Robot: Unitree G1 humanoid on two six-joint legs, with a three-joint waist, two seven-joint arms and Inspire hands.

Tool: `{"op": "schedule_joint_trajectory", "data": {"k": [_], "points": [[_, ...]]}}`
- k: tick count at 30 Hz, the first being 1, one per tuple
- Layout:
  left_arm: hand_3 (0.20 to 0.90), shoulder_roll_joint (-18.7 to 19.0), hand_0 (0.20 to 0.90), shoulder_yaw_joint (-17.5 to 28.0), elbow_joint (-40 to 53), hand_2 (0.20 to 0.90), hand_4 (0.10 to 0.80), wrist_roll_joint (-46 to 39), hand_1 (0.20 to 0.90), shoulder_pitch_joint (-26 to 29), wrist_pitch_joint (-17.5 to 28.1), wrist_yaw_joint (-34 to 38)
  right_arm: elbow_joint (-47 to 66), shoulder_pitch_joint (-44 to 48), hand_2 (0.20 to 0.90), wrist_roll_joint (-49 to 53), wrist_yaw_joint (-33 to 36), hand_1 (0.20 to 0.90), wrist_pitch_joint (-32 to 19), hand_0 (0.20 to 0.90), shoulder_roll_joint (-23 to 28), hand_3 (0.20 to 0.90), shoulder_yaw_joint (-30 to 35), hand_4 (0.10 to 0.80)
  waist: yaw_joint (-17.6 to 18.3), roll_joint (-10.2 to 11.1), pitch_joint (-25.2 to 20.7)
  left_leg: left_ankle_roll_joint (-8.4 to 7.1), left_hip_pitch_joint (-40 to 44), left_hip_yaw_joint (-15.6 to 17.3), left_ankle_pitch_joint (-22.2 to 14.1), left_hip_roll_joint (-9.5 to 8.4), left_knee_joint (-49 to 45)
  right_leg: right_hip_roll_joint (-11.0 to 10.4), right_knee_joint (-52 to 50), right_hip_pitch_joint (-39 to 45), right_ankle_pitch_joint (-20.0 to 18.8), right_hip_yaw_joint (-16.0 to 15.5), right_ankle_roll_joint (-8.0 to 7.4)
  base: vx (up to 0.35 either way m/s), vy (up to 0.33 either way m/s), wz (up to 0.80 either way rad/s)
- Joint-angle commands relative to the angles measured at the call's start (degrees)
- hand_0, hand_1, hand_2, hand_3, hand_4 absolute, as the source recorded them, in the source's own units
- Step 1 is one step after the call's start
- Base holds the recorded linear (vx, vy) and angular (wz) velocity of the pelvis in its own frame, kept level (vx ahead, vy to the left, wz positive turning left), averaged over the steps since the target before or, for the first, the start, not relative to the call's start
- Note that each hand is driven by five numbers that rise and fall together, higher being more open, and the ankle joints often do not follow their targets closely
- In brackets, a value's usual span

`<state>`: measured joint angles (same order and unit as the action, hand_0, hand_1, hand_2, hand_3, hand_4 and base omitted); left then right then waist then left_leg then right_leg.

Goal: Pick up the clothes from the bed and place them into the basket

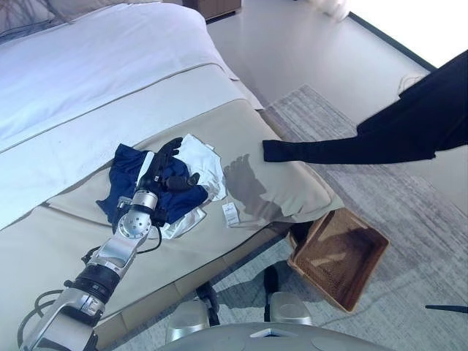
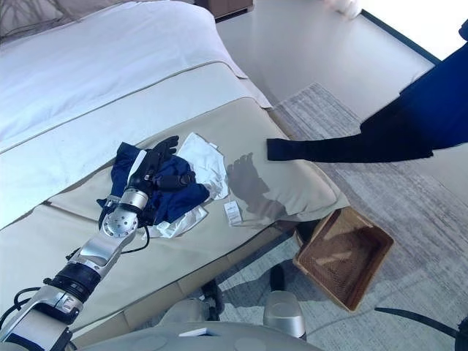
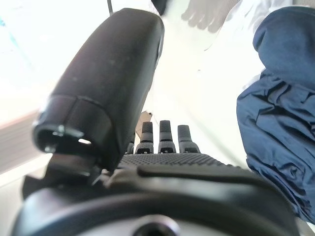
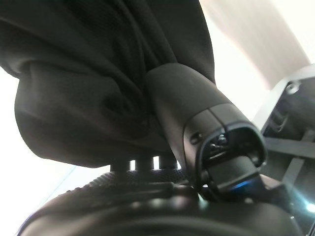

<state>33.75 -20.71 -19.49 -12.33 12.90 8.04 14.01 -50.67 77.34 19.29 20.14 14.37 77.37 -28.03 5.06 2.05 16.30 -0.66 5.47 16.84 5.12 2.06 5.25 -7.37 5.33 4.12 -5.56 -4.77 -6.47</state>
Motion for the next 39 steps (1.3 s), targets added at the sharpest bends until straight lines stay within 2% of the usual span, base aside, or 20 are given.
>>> {"op": "schedule_joint_trajectory", "data": {"k": [1,7,13,18,25,34,39], "points": [[0.9,1.43,0.9,-2.07,-0.42,0.9,0.8,1.05,0.9,-0.35,6.81,1.08,3.87,8.38,0.3,0.28,4.71,0.3,-4.1,0.3,6.46,0.2,-6.18,0.1,0.47,1.97,-14.52,-1.08,3.7,-1.91,-8.89,-0.99,-0.32,4.75,-0.87,0.14,3.5,-1.39,0.8,-0.024,0.004,-0.12],[0.9,0.71,0.9,-1.87,-1.36,0.9,0.8,1.36,0.9,0.78,5.92,1.31,4.74,5.13,0.3,2.26,3.32,0.3,-4.63,0.3,9.28,0.2,-2.78,0.1,2.58,1.62,-14.95,-1.26,3.96,-0.58,-8.95,-0.7,-0.34,5.42,-0.71,-0.47,3.11,0.32,0.64,-0.016,-0.006,-0.09],[0.9,0.18,0.9,-1.9,-2.16,0.9,0.8,1.67,0.9,1.96,5.06,-0.31,6.51,-1.38,0.3,3.65,-1.97,0.3,-4.67,0.3,9.89,0.2,3.23,0.1,4.24,1.33,-14.95,-1.27,4.12,0.49,-9.22,-0.64,-0.96,5.88,-0.84,-1.21,2.76,1.97,0.62,-0.021,-0.02,-0.14],[0.9,-0.69,0.9,-2.43,-2.68,0.9,0.8,2.21,0.9,3.08,3.6,-2.42,9.09,-11.62,0.3,2.98,-8.7,0.3,-4.79,0.3,7.15,0.2,11.58,0.1,5.73,0.68,-14.37,-1.02,3.7,1.43,-10.05,-0.55,-2.69,6.06,-1.08,-1.97,2.29,3.31,0.67,-0.011,-0.036,-0.15],[0.9,-0.91,0.9,-2.35,-3.72,0.9,0.8,2.62,0.9,3.01,2.87,-4.27,11.33,-23.97,0.3,0.38,-12.25,0.3,-6.59,0.3,3.22,0.2,21.01,0.1,7.55,-0.56,-13.77,-0.54,4.0,3.57,-11.31,-0.4,-4.12,5.57,-1.14,-2.91,1.68,4.38,0.4,0.015,-0.023,-0.21],[0.9,-0.59,0.9,-1.76,-4.08,0.9,0.8,2.71,0.9,2.85,3.1,-4.31,17.81,-42.54,0.3,-3.4,-15.65,0.3,-5.74,0.3,-0.65,0.2,34.62,0.1,10.2,-1.36,-12.18,0.52,4.11,5.67,-13.0,-0.66,-5.4,5.47,-1.51,-4.7,0.8,6.21,-0.43,0.005,0.002,-0.17],[0.9,-1.35,0.9,-0.2,-3.13,0.9,0.8,3.45,0.9,2.31,2.58,-3.58,23.77,-59.07,0.3,-5.35,-15.48,0.3,-6.49,0.3,-7.78,0.2,44.58,0.1,11.68,-1.25,-11.33,1.06,3.64,6.6,-13.37,-0.55,-6.12,5.97,-1.94,-5.84,0.57,7.37,-0.4,-0.02,-0.012,-0.15]]}}
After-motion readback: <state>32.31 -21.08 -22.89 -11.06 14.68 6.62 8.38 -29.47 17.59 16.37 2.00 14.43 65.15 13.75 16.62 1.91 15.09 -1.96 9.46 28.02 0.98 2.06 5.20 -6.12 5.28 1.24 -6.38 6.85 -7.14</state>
